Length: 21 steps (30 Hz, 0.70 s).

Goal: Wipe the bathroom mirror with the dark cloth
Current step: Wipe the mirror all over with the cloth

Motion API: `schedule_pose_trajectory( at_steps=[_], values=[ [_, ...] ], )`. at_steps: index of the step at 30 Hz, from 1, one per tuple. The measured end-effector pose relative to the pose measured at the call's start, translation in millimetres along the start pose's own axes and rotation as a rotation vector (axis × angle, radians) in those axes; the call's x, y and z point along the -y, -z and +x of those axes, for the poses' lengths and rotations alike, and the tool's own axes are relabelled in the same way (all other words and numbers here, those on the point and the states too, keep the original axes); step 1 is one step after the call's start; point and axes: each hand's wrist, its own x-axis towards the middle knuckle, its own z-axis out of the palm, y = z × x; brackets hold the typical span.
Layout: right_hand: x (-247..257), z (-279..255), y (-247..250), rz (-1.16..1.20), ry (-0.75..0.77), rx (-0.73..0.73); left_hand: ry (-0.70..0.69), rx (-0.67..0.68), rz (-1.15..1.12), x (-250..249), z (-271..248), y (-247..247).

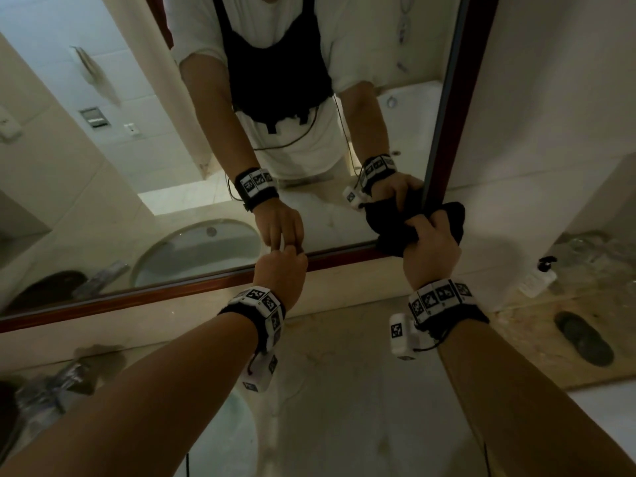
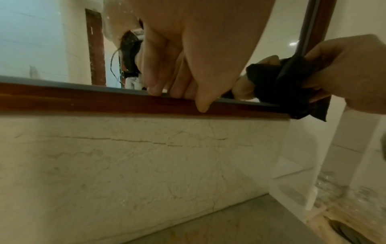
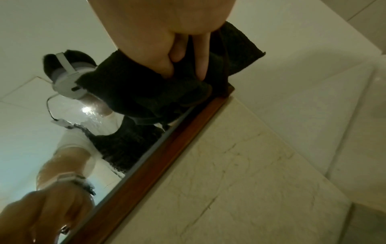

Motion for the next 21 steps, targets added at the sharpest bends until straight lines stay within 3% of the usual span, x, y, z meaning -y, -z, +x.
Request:
schedule_pose_trajectory(
  at_steps=[4,10,21],
  values=[
    [6.5,14.3,16.9,0.020,0.078,-0.035,0.022,0.015,-0.067,0.8,-4.7,7.0],
    [22.8,42.4,45.6,-0.009,0.135,-0.026,-0.055,-0.132,-0.065,9.9,-4.6,45.8],
    [70.6,111.5,108.1,0.003,0.252,-0.173,0.079,-0.731,-0.120,41.6,-10.5,156.5]
  ],
)
